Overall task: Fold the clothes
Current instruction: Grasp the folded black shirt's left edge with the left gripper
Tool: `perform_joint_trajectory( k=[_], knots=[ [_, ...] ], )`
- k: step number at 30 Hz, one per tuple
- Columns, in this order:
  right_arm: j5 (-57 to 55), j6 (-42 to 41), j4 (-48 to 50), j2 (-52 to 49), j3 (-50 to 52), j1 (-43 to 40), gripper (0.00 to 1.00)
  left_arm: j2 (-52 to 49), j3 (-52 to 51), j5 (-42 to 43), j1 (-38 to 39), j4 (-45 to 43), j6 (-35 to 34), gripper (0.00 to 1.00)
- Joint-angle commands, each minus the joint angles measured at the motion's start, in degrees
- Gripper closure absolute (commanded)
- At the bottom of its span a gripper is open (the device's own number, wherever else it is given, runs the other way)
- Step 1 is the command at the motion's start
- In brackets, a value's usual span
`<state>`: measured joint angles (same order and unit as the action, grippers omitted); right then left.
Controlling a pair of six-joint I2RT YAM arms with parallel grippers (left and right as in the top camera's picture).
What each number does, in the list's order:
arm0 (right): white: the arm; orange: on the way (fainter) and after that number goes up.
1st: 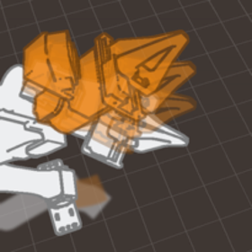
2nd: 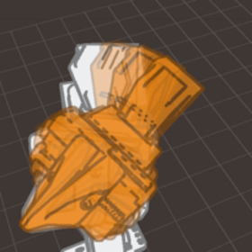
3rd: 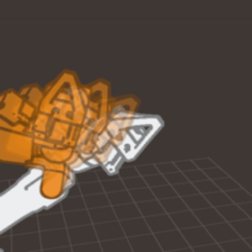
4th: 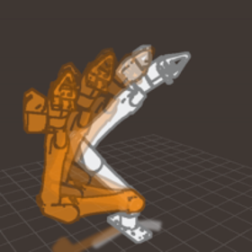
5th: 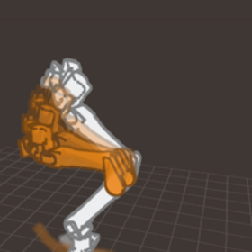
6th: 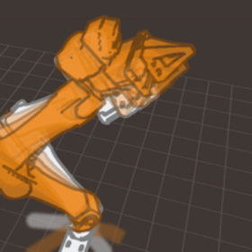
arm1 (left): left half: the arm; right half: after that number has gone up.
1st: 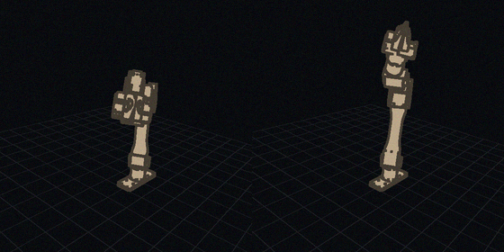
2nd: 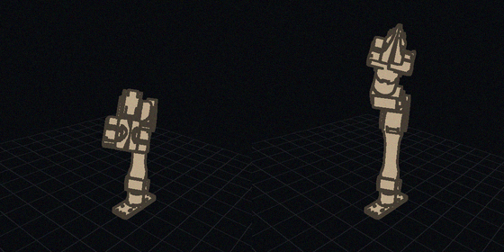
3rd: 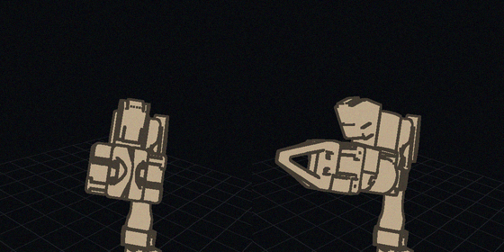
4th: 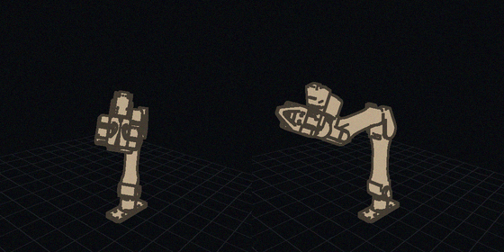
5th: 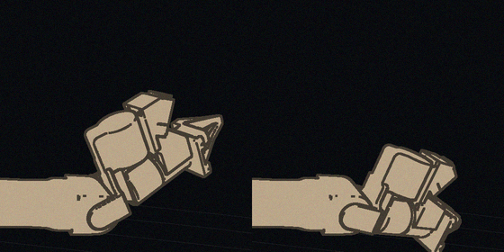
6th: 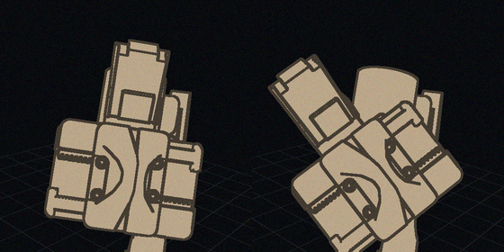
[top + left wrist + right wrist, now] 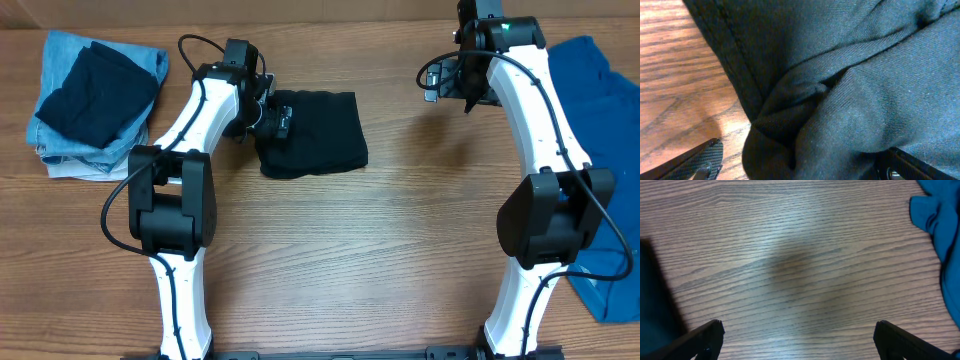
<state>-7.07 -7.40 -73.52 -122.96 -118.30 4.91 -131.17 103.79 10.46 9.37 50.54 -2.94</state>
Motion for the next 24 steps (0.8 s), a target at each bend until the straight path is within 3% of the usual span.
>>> perform_joint_trajectory(
  k=[1, 10, 17, 21, 24],
  knots=[
    [-0.6, 0.3, 0.2, 2.0, -0.9, -0.2, 0.0, -3.5, -0.6, -4.0, 1.0, -0.5, 2.8, 0.0],
    [-0.6, 0.3, 0.2, 2.0, -0.9, -0.2, 0.0, -3.5, -2.6, -2.8, 1.2, -3.2, 3.0, 0.0],
    [-0.6, 0.3, 0.1, 2.0, -0.9, -0.2, 0.0, -3.5, -5.5, 11.1, 1.2, -4.0, 2.7, 0.0],
    [-0.6, 0.3, 0.1, 2.0, -0.9, -0.2, 0.0, -3.5, -5.6, 12.5, 0.7, -1.2, 2.5, 0.0],
    [-0.6, 0.3, 0.1, 2.0, -0.9, -0.2, 0.0, -3.5, -5.6, 16.2, -0.4, -0.7, 2.5, 0.07]
  ],
)
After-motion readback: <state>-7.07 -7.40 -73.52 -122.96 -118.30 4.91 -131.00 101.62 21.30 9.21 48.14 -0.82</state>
